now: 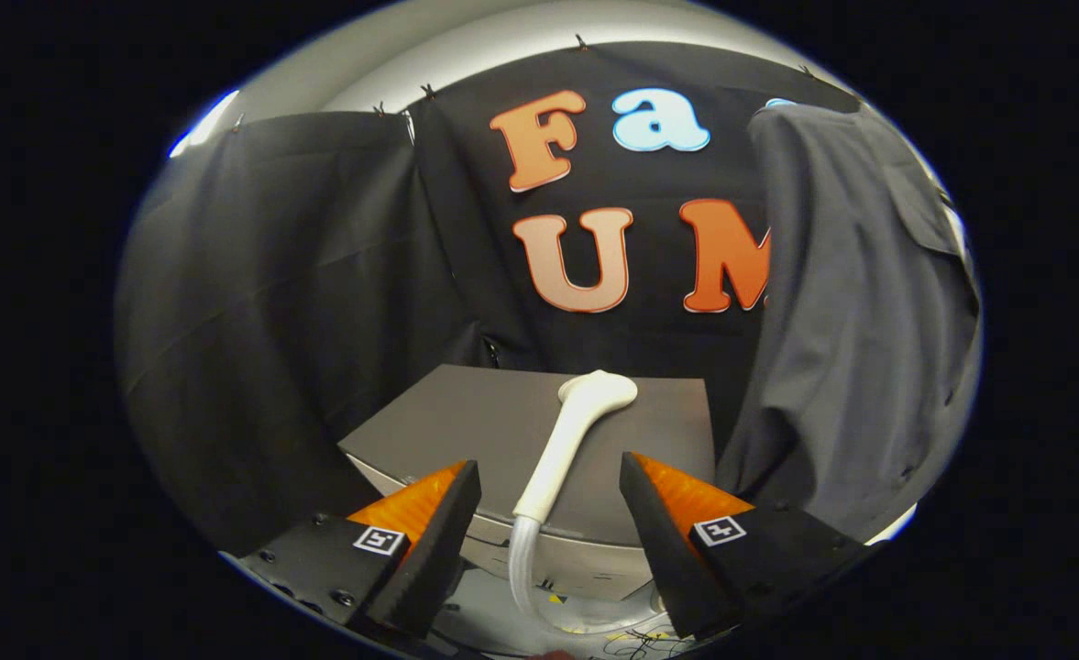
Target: Iron the clothes twice with a garment steamer, once on the left side and once on the right side.
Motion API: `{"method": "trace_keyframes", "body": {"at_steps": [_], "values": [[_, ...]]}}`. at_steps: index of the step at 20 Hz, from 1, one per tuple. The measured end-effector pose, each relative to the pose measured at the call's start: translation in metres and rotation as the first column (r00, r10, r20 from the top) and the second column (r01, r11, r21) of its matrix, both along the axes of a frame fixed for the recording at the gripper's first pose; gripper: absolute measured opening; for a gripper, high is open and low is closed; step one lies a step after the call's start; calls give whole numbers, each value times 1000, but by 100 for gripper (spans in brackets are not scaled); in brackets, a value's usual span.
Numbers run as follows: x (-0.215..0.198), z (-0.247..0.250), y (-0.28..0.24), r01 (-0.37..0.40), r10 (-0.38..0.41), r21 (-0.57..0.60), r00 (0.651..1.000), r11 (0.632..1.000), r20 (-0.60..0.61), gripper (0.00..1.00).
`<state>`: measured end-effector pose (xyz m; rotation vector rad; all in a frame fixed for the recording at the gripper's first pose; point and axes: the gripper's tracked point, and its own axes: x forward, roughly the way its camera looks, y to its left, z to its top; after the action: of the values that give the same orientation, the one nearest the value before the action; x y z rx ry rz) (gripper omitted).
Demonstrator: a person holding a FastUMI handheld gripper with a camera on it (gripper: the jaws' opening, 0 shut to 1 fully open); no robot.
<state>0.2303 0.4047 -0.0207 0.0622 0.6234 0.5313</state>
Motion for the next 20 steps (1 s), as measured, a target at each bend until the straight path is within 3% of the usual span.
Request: {"method": "trace_keyframes", "body": {"at_steps": [7, 13, 19, 20], "values": [[68, -79, 48, 11, -41, -232, 991, 973, -125, 99], [95, -121, 64, 27, -78, -247, 978, 969, -196, 98], [107, -154, 61, 56, -121, -230, 953, 972, -279, 91], [113, -149, 62, 70, -122, -211, 962, 975, -242, 88]]}}
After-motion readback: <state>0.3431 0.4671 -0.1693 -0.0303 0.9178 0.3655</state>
